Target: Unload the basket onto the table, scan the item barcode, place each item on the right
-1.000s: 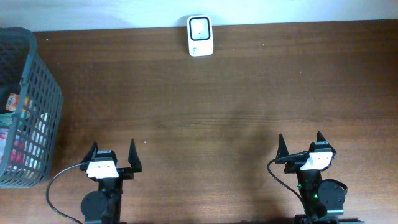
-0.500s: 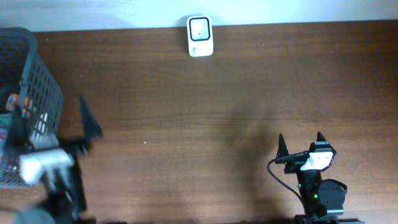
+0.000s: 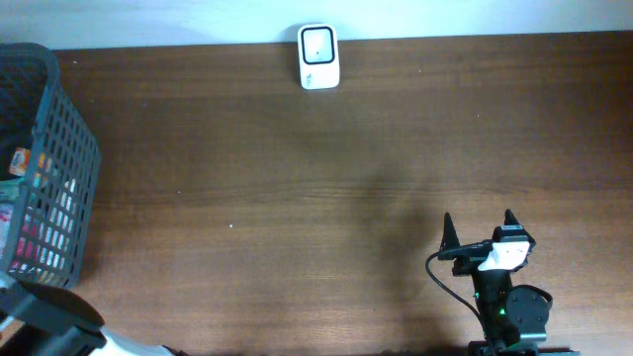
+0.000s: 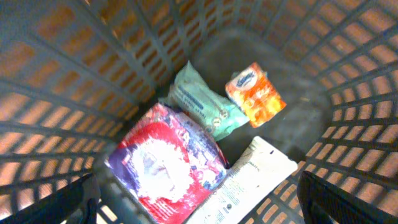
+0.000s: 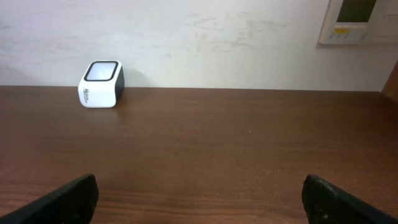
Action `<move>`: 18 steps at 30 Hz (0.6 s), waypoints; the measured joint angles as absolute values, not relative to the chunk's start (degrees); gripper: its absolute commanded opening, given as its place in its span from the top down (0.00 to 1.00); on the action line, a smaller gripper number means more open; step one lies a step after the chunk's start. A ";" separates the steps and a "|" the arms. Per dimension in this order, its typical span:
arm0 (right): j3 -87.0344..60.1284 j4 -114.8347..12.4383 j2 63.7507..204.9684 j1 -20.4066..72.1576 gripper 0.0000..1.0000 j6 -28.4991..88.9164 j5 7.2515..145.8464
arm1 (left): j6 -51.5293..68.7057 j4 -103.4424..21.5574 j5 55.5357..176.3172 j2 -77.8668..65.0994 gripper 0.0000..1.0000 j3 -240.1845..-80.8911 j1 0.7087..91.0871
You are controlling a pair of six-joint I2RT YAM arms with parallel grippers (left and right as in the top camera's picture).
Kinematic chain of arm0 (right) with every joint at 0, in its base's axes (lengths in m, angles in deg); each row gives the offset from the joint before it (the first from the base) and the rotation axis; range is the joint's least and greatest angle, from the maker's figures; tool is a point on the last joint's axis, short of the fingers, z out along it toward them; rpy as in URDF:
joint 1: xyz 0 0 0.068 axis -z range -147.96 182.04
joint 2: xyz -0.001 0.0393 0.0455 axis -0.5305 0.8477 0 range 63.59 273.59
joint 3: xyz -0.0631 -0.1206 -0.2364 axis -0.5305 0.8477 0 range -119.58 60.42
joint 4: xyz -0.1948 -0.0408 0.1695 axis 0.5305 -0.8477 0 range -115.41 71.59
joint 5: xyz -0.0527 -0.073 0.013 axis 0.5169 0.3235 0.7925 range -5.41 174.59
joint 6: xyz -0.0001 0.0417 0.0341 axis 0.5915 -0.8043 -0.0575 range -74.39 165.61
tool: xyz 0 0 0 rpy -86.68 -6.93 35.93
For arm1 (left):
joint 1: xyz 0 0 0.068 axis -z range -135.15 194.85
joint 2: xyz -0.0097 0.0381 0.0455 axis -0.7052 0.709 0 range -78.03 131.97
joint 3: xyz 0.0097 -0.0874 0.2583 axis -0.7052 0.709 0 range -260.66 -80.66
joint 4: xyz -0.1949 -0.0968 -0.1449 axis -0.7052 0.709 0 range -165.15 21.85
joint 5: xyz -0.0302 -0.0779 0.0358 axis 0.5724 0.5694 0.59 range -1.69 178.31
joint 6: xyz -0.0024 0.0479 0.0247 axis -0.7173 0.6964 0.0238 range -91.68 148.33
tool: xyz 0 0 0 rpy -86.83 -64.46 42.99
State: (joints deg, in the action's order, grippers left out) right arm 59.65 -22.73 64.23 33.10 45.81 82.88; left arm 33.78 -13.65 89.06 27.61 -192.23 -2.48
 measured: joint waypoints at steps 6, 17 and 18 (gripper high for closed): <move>59.65 -22.71 64.23 33.10 0.01 45.81 82.88 | 23.64 -13.83 76.96 39.72 0.01 -192.32 -0.03; 59.65 -22.71 64.23 33.10 0.01 45.79 82.88 | 19.13 -12.78 73.24 51.92 1.00 -192.54 2.37; 59.65 -22.73 64.23 33.10 0.01 45.84 82.88 | 19.13 -12.21 72.89 52.18 1.00 -192.54 2.35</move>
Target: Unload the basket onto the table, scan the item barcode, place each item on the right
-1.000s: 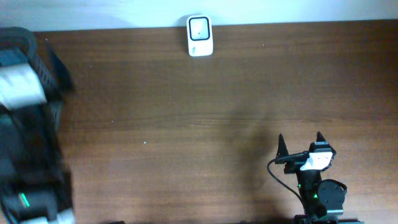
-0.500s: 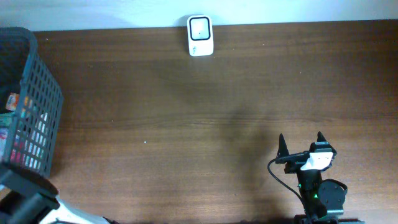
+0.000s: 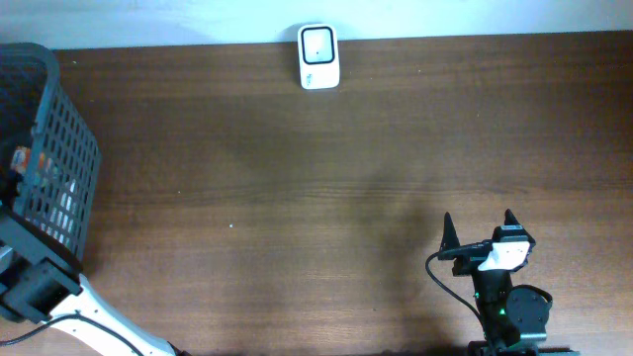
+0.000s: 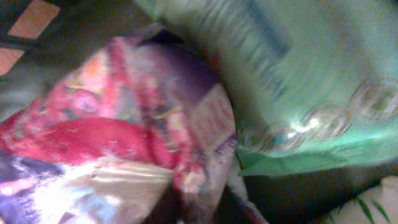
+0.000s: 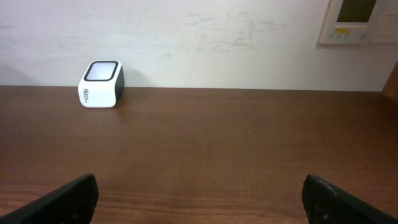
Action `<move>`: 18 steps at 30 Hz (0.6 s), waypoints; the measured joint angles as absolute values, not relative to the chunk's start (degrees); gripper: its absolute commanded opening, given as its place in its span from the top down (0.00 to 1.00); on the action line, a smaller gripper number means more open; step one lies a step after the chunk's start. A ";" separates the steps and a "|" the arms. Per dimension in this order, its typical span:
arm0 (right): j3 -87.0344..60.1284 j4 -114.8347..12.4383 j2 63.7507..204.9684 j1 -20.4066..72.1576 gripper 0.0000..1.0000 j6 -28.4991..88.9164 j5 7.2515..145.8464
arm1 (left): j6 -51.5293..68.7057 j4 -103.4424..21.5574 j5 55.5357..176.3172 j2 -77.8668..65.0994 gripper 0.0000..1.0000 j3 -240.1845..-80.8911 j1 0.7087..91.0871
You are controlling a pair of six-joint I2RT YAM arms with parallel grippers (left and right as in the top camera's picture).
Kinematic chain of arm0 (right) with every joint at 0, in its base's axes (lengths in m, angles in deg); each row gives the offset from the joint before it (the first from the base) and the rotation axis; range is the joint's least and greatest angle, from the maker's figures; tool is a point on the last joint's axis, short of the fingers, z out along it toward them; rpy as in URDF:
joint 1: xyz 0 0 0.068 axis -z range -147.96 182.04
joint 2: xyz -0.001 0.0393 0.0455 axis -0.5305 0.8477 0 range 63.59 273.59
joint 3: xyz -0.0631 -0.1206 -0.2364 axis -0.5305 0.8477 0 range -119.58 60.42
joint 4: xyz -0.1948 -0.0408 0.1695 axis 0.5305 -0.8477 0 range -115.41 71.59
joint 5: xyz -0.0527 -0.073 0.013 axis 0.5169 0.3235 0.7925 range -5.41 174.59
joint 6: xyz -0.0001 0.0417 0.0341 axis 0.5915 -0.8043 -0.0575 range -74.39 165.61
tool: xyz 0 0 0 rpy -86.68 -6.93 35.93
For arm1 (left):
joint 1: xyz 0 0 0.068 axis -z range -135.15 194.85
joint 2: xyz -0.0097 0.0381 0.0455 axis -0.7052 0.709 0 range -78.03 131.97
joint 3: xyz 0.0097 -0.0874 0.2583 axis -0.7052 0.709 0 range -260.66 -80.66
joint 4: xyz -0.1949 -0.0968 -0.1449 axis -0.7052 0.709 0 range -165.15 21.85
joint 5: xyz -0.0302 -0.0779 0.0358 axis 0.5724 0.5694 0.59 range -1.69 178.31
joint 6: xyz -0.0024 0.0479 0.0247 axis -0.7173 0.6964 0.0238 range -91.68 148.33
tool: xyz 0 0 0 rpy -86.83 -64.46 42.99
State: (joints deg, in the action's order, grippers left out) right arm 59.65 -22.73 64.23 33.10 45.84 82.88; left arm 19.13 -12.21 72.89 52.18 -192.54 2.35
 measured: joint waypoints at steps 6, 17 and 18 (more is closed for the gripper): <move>59.65 -22.71 64.23 33.10 0.01 45.81 82.85 | 18.46 2.28 73.50 53.27 1.00 -204.14 2.35; 59.65 -22.71 64.23 33.10 0.01 45.81 82.88 | 10.06 4.20 110.20 42.74 1.00 -256.49 2.81; 59.65 -22.71 64.23 33.10 0.01 45.86 82.88 | 10.04 4.31 114.16 41.76 1.00 -257.71 3.57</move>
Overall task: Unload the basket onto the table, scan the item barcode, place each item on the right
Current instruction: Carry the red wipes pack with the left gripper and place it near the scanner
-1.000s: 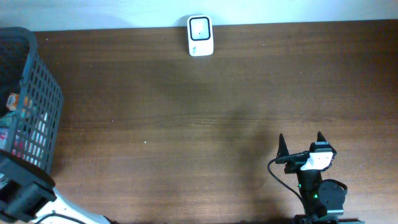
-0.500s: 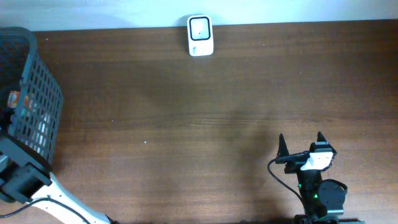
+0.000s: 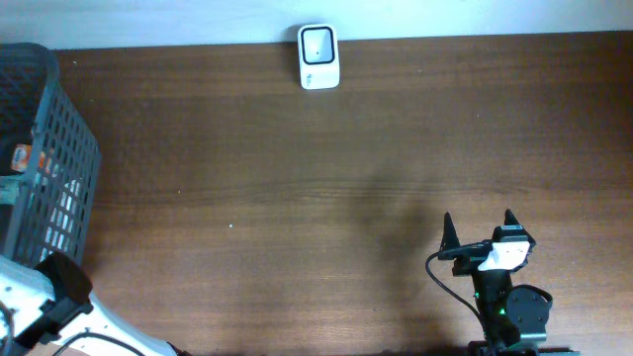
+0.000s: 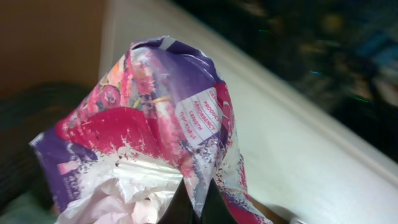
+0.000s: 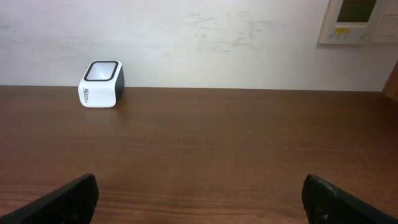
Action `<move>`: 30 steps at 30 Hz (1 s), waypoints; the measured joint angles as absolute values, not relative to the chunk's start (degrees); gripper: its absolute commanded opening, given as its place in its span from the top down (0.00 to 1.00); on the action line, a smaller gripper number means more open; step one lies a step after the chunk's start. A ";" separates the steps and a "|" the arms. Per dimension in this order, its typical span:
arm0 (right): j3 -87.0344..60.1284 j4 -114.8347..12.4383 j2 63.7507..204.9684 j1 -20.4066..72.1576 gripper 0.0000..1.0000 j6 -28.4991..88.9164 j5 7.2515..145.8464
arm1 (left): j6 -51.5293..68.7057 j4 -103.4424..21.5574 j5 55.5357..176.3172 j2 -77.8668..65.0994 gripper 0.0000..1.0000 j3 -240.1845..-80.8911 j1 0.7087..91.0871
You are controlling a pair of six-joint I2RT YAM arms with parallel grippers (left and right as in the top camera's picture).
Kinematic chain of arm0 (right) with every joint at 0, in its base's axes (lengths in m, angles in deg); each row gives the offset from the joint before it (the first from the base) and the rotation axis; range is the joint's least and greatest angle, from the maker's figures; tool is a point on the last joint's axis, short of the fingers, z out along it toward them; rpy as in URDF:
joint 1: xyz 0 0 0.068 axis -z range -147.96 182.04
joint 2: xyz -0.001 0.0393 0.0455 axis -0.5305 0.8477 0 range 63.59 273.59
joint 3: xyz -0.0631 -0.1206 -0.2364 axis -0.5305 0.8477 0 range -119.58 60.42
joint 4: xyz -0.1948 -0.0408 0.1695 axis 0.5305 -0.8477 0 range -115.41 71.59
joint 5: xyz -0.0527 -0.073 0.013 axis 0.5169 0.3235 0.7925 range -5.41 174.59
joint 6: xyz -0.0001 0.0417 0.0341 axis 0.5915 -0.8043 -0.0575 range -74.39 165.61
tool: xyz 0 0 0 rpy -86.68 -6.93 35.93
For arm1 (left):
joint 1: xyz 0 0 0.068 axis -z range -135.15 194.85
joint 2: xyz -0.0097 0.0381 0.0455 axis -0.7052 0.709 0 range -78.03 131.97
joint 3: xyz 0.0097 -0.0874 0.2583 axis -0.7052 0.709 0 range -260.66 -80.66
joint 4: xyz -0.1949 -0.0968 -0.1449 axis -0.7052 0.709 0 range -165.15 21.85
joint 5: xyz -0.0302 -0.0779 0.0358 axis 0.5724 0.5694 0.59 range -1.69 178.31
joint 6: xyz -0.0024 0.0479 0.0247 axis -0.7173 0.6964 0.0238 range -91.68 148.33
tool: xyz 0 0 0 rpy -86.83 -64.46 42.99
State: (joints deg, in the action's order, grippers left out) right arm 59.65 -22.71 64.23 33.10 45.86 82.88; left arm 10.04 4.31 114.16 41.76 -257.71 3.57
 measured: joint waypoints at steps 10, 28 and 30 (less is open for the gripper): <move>59.65 -22.73 64.23 33.10 0.01 45.84 82.88 | 22.67 21.12 108.32 49.28 1.00 -259.37 53.47; 59.65 -22.71 64.23 33.10 0.01 45.84 82.88 | 23.37 21.49 96.39 80.46 0.11 -257.87 77.67; 59.65 -22.71 64.23 33.10 0.01 45.84 82.88 | 23.37 21.49 96.41 80.46 0.14 -257.87 78.87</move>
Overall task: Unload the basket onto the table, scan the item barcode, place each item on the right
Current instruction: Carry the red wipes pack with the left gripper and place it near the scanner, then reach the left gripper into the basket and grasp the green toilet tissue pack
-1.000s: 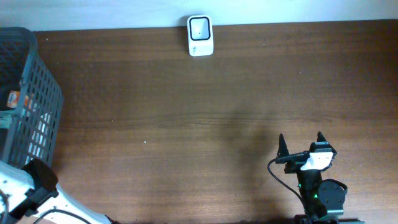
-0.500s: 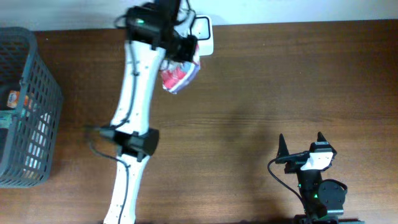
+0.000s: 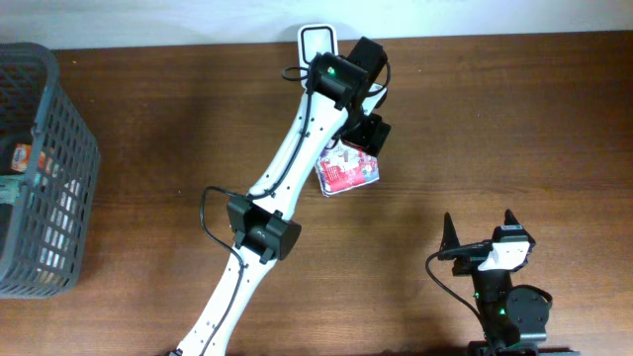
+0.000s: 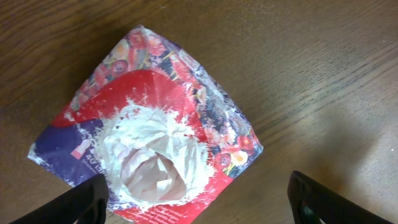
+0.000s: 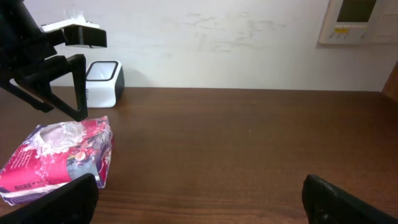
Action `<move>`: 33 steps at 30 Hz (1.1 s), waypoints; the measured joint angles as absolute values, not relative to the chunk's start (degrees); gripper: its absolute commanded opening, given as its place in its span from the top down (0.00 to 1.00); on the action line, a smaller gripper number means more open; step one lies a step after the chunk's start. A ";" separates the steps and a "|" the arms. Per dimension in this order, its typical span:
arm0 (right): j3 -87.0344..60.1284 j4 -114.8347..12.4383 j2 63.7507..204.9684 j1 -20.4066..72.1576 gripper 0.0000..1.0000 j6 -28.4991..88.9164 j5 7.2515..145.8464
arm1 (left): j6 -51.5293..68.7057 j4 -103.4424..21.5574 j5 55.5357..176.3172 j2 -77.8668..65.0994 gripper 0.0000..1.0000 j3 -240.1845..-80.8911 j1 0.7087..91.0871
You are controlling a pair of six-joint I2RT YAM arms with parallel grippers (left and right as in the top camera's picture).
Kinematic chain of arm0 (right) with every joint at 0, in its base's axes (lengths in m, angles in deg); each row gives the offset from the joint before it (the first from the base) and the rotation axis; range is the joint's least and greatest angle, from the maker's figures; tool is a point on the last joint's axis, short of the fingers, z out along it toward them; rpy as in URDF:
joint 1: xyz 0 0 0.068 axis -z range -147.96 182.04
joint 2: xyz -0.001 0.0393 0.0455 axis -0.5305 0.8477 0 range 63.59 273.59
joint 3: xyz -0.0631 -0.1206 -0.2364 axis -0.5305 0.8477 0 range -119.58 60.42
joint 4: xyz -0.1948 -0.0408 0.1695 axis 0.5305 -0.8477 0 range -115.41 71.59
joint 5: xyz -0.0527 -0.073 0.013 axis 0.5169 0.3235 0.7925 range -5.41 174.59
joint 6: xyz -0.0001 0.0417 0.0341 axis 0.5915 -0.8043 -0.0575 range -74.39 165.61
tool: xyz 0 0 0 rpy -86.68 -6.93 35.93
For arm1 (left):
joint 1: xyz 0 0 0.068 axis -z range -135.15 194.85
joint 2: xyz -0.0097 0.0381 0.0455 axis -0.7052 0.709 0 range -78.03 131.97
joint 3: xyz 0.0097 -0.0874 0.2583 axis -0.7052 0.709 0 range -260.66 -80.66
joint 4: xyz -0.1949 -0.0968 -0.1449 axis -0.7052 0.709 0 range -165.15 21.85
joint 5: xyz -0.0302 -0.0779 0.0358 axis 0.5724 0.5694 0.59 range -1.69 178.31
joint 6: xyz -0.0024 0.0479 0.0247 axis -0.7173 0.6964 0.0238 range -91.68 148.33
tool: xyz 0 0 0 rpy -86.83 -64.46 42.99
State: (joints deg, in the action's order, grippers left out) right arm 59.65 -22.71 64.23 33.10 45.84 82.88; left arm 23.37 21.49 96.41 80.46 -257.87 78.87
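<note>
The red and purple tissue packet [image 3: 346, 171] lies flat on the wooden table [image 3: 514, 119], in front of the white barcode scanner [image 5: 103, 84]. My left gripper [image 3: 366, 133] hangs open just above the packet [image 4: 149, 124], with nothing between its fingers [image 4: 84, 202]. In the right wrist view the packet [image 5: 59, 158] rests at the left, under the left gripper [image 5: 59, 74]. My right gripper [image 3: 479, 223] stands open near the table's front right, holding nothing. The left arm partly covers the scanner [image 3: 316, 38] in the overhead view.
A dark grey mesh basket [image 3: 45, 168] with other packets stands at the table's left edge. The left arm [image 3: 262, 227] stretches diagonally from the front edge to the back middle. A white wall panel [image 5: 357, 18] hangs at the back right.
The left gripper was shut on the packet, held up in the air at the far left. Now the packet lies on the table before the scanner and the gripper is open above it.
My left gripper was open over several packets in the basket. Then it was down close on the red and purple one, then shut on it and lifted clear. Now that packet lies released near the scanner. The right arm has not moved.
</note>
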 measured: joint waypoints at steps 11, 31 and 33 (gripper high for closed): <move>59.65 -22.73 64.23 33.10 0.01 45.81 82.88 | 22.39 20.86 91.62 46.11 0.14 -258.74 50.76; 59.65 -22.73 64.28 33.10 0.01 45.81 82.88 | 15.44 -10.14 84.23 45.30 0.09 -202.09 1.82; 59.65 -22.69 64.28 33.10 0.01 45.81 82.90 | 14.72 -16.52 83.99 45.28 0.07 -197.78 1.74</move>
